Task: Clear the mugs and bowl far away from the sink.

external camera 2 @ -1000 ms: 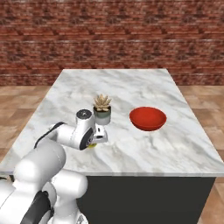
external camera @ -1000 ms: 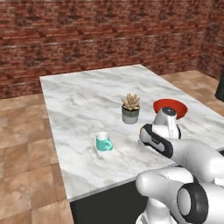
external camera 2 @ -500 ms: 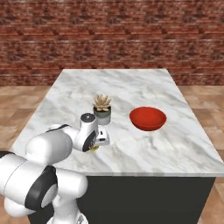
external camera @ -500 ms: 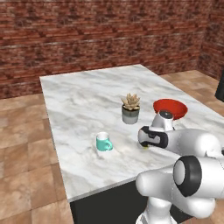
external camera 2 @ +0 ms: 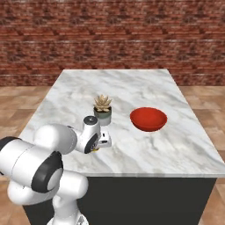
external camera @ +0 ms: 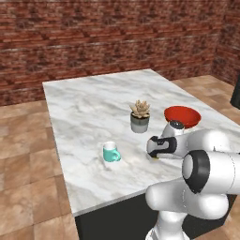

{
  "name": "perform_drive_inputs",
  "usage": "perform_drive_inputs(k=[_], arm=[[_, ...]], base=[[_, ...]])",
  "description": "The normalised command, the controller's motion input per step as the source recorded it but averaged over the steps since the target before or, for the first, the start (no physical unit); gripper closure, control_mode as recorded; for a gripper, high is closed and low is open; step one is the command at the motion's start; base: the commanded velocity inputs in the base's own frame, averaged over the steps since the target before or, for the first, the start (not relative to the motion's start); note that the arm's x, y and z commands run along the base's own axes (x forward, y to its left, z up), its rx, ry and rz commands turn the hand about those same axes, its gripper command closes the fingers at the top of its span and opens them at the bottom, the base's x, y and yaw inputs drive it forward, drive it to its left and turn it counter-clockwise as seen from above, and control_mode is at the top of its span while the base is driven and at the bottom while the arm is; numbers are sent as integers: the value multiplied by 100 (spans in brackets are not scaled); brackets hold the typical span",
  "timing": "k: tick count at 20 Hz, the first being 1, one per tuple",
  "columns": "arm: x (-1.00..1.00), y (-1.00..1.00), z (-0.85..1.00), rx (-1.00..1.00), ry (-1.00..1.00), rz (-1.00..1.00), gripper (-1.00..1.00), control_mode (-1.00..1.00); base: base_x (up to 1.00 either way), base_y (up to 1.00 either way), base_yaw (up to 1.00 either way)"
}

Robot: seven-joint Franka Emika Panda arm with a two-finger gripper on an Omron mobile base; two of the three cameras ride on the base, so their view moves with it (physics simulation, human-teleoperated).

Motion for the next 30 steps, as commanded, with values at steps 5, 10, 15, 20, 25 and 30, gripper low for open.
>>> perform_drive_inputs(k=[5,10,15,20,25,30], arm=[[2,10,-25,0,0,0,-100,-100],[-1,0,11,0,0,0,-100,-100],[-22,0,77,0,0,0,-100,-100],[-44,0,87,8,11,0,-100,-100],[-75,0,100,5,7,0,-100,-100],[-83,3,100,-1,-1,0,-100,-100]], base=[[0,0,0],[0,0,0],[0,0,0],[0,0,0],[0,0,0],[0,0,0]])
